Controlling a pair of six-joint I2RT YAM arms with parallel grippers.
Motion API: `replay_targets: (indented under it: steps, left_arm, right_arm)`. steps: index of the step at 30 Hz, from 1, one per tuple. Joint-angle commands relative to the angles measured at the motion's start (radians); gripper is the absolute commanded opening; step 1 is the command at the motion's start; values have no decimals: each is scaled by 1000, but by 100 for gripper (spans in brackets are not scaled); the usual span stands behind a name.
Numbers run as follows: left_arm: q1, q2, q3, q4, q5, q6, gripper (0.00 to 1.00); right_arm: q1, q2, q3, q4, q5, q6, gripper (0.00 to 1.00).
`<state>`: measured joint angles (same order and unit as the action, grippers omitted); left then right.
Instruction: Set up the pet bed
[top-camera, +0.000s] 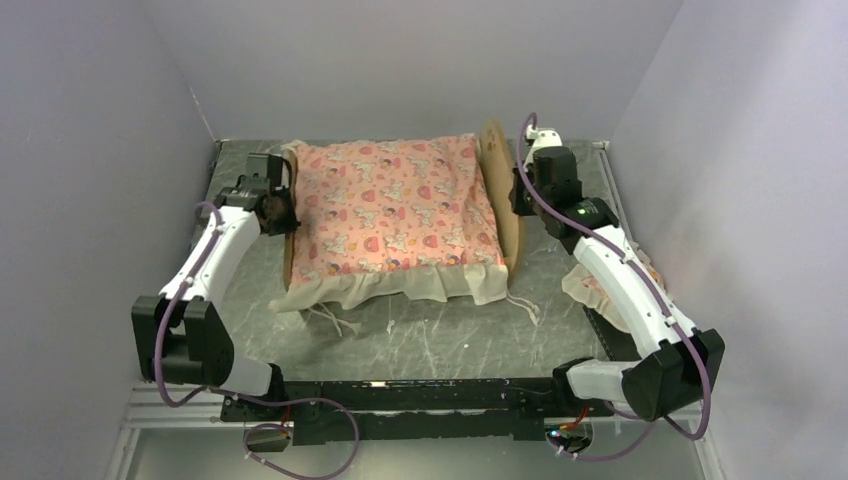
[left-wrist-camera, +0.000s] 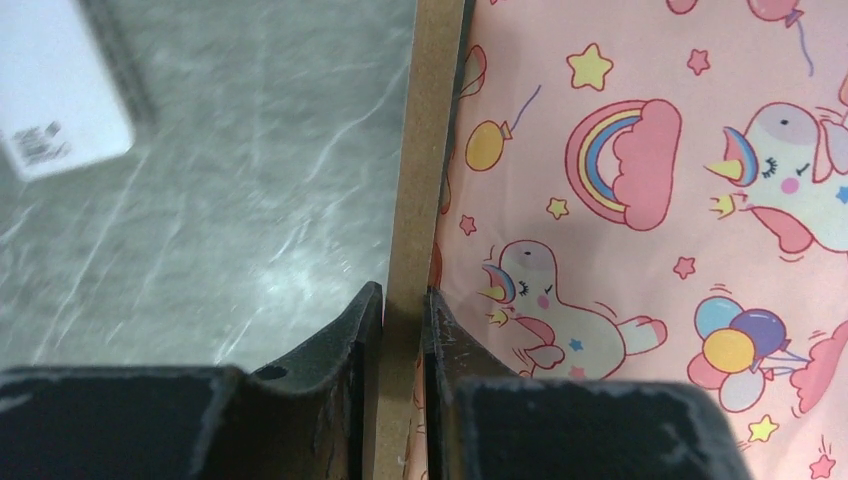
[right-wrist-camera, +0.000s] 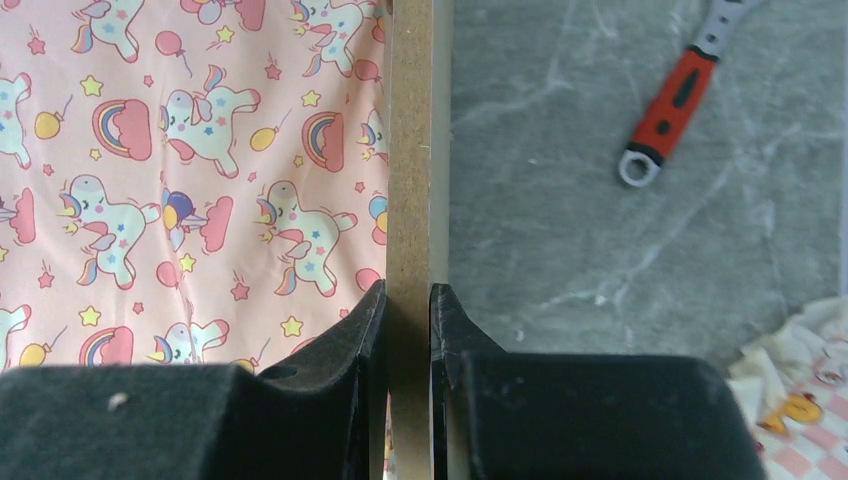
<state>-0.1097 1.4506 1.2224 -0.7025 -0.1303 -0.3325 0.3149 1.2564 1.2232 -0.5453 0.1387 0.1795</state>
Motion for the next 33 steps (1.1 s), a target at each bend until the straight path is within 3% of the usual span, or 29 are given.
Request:
replay_targets:
  steps: [1,3,7,10,13,15,18,24,28,33]
  left_arm:
    - [82,-110,-9,-78,-122,14,17]
    - [89,-126,0,-96,-139,23,26]
    - [87,-157,65,-134,-127,40,55]
    - [46,-173,131,-171,-120,45,63]
    - [-101,-162,225,-225,-184,40,70]
    - [-247,-145,271,-249,-231,18,71]
    - [-452,-110,313,-261,-255,-29,84]
    - [-821,36,388,-233,-305,-117,86]
    - [-966,147,410,-157,-328,-160,86]
    - [-1032,285,426,-77,-321,-185,85]
  right_arm:
    - [81,45,30,99,-35,125,6]
    - [91,63,45,108,-36,139,14]
    - [95,64,107,55,-55,144,40]
    - [94,0,106,17,-41,137,55]
    - [93,-90,62,-31,-10,136,68]
    - [93,-158,-1,-60,6,150,69]
    - [92,-280,-130,-93,27,195,70]
    - [92,-521,-397,-148,15,333,65]
    - [92,-609,-515,-163,7,407,61]
    - [101,-632,-552,-139,13,468,57]
